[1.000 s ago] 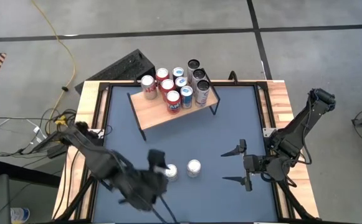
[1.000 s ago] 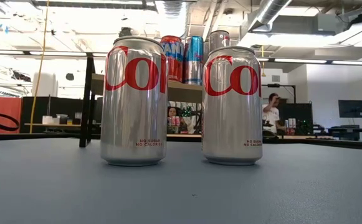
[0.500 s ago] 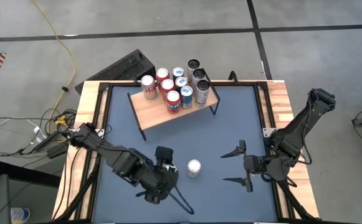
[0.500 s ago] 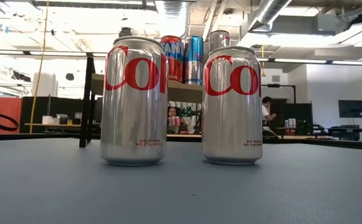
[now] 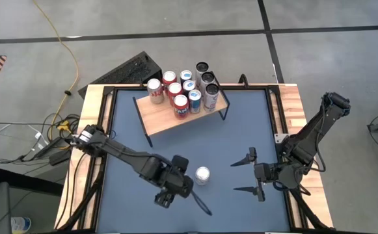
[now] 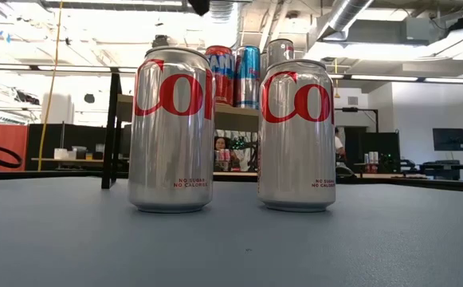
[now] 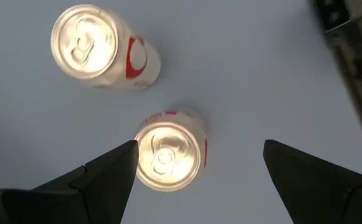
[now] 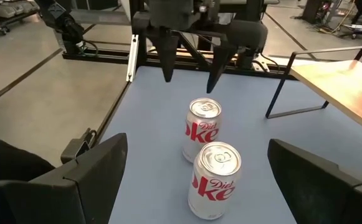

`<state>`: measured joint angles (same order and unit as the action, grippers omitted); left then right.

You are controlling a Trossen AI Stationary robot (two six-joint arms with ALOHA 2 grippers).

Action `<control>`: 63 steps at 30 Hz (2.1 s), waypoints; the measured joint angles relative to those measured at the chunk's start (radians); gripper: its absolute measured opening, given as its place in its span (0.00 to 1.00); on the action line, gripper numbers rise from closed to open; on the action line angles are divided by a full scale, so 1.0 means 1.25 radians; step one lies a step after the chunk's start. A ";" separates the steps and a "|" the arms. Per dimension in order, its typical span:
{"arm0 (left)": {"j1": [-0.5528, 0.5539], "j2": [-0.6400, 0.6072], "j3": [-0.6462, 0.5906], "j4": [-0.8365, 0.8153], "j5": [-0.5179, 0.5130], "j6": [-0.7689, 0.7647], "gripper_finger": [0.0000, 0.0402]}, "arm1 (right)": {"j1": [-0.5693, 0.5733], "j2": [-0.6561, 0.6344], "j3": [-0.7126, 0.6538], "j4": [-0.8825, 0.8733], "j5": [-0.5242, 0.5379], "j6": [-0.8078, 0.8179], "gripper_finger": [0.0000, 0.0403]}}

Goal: Place canned beverage on shelf
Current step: Put the left silver soda can on the shelf aligned with the other silver soda can

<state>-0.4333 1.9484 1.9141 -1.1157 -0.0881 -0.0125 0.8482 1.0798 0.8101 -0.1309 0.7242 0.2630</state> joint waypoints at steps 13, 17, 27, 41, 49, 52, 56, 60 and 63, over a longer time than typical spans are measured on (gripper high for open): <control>0.062 -0.053 -0.109 0.106 0.071 0.136 0.83 | 0.000 0.000 0.000 0.000 0.000 0.000 0.94; 0.073 -0.053 -0.139 0.117 0.109 0.162 0.83 | 0.000 0.000 0.000 -0.003 0.000 0.000 0.94; 0.108 -0.053 -0.210 0.183 0.130 0.190 0.83 | 0.000 0.000 0.000 -0.004 0.000 0.000 0.94; 0.107 -0.053 -0.257 0.216 0.169 0.226 0.83 | 0.000 0.000 0.000 -0.012 0.001 0.008 0.94; 0.104 -0.053 -0.319 0.255 0.154 0.235 0.83 | 0.000 0.000 0.000 -0.017 0.001 0.016 0.94; 0.102 -0.053 -0.319 0.254 0.151 0.235 0.81 | 0.000 0.000 0.000 -0.016 0.002 0.019 0.94; 0.095 -0.053 -0.318 0.253 0.145 0.234 0.72 | 0.000 0.000 0.000 -0.016 0.002 0.022 0.94; 0.083 -0.053 -0.318 0.253 0.142 0.234 0.71 | 0.000 0.000 0.000 -0.016 0.002 0.022 0.94; 0.068 -0.053 -0.309 0.248 0.112 0.221 0.71 | 0.000 0.000 0.000 -0.016 0.002 0.022 0.94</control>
<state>-0.3485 1.8828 1.5273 -0.8054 0.0521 0.2634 0.8482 1.0798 0.8103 -0.1505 0.7265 0.2909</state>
